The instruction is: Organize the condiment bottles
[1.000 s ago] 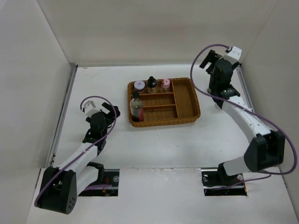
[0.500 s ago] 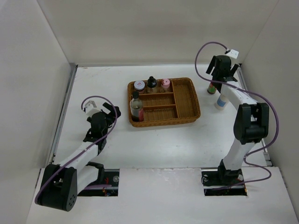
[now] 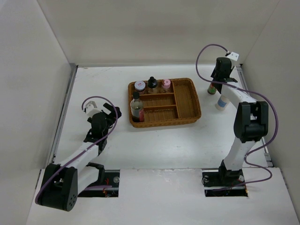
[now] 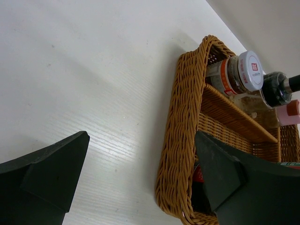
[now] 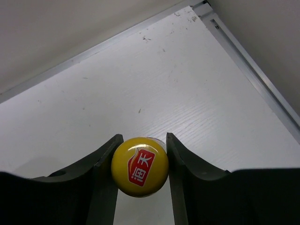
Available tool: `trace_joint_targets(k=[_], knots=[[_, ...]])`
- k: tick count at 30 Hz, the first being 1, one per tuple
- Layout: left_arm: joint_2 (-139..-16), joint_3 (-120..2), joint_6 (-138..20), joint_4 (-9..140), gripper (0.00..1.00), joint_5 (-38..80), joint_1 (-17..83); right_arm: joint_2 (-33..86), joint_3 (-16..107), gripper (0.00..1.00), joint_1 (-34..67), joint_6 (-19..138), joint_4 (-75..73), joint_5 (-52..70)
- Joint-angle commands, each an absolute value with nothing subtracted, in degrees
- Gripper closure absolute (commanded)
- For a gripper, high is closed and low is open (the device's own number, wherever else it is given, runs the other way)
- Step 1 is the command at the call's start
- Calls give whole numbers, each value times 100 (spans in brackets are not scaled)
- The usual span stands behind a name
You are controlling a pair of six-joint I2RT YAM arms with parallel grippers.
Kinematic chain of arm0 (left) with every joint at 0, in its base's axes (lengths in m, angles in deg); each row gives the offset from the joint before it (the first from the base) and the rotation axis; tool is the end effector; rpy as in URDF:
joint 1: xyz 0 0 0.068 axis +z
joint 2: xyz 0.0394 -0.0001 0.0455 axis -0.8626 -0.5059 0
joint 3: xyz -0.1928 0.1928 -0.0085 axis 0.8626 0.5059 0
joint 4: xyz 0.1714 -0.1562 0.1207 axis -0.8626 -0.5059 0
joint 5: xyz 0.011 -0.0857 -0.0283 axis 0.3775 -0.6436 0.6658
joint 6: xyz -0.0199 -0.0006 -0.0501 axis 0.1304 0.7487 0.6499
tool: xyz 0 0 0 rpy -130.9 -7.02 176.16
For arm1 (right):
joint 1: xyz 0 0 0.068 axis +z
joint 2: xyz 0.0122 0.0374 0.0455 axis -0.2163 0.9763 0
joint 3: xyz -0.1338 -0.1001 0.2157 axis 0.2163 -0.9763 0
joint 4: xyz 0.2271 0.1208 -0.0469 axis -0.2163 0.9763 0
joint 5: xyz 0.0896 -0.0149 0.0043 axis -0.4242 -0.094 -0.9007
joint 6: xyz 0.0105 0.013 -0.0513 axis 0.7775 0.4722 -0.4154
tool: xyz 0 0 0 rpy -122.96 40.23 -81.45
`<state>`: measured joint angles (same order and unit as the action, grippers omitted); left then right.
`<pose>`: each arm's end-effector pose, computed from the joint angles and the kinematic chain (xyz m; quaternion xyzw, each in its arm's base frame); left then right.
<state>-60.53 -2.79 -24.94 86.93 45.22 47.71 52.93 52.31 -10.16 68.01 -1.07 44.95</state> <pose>0.2030 -0.0327 0.1808 -0.3093 0.7493 -0.1777 0.5579 0.4433 0.0013 0.2703 0.2202 0.8002 -0.1223 0.5443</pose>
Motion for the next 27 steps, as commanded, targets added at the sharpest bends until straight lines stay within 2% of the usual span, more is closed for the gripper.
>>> trace_joint_targets(k=[1, 7, 13, 19, 27], knots=[[-6038, -249, -2454, 8964, 0, 4446, 4831, 4403, 5048, 69, -920, 6863, -961, 4639], [-5898, -205, -2454, 8946, 0, 4472, 4849, 3190, 4539, 70, -245, 6837, -1270, 4665], [-5933, -205, -2445, 8981, 0, 4463, 4849, 2284, 3449, 70, 1055, 7038, -1770, 4639], [-6021, -222, -2418, 9016, 0, 4419, 4805, 2204, 3315, 70, 2347, 7109, -1991, 4560], [-5889, -187, -2392, 8964, 0, 4349, 4884, 2766, 3509, 70, 3298, 7118, -2017, 4498]])
